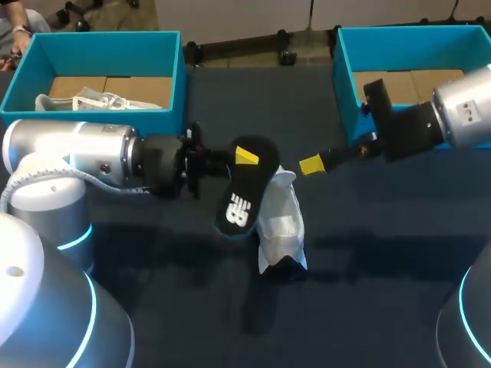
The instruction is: Take the shoe out of the shoebox, open the shoe tongue, remove and reinsert the insole, then place the shoe into the shoebox
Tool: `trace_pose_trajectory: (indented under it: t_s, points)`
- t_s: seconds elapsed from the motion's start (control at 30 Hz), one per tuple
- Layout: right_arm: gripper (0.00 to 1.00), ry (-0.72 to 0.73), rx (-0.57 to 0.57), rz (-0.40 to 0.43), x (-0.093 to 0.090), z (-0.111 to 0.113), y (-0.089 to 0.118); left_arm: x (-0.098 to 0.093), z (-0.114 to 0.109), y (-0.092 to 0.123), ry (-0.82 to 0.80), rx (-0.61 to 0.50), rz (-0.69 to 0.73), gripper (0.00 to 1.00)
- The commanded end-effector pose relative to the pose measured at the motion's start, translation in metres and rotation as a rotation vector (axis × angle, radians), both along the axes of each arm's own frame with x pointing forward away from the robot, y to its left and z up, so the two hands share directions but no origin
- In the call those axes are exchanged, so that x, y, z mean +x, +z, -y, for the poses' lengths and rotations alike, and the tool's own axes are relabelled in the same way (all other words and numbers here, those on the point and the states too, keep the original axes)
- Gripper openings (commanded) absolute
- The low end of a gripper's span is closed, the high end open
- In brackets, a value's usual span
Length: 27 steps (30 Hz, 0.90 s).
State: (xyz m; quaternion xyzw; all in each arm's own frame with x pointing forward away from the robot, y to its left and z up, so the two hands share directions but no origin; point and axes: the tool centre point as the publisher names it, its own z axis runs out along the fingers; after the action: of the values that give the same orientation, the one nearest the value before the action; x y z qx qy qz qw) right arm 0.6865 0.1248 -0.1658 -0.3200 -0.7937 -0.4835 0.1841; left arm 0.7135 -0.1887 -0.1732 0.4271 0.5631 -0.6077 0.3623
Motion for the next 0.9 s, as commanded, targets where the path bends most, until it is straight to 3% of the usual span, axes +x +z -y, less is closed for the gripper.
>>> trace_pose_trajectory:
  t_s: [0.03,0.27,0.47,0.9]
  points:
    - [1.00,0.038,-0.068,0.089,-0.010,0.014,0.007,0.001,-0.011,0.001,-0.027,-0.012,-0.038,0.00]
    - [1.00,0.129,-0.109,0.165,-0.012,0.021,-0.001,-0.004,-0.016,0.006,-0.058,-0.029,-0.125,0.00]
    - [1.00,0.167,-0.211,0.254,-0.016,0.026,-0.009,-0.009,-0.018,0.010,-0.094,-0.049,-0.246,0.00]
    - [1.00,0.167,-0.211,0.254,-0.016,0.026,-0.009,-0.009,-0.018,0.010,-0.094,-0.049,-0.246,0.00]
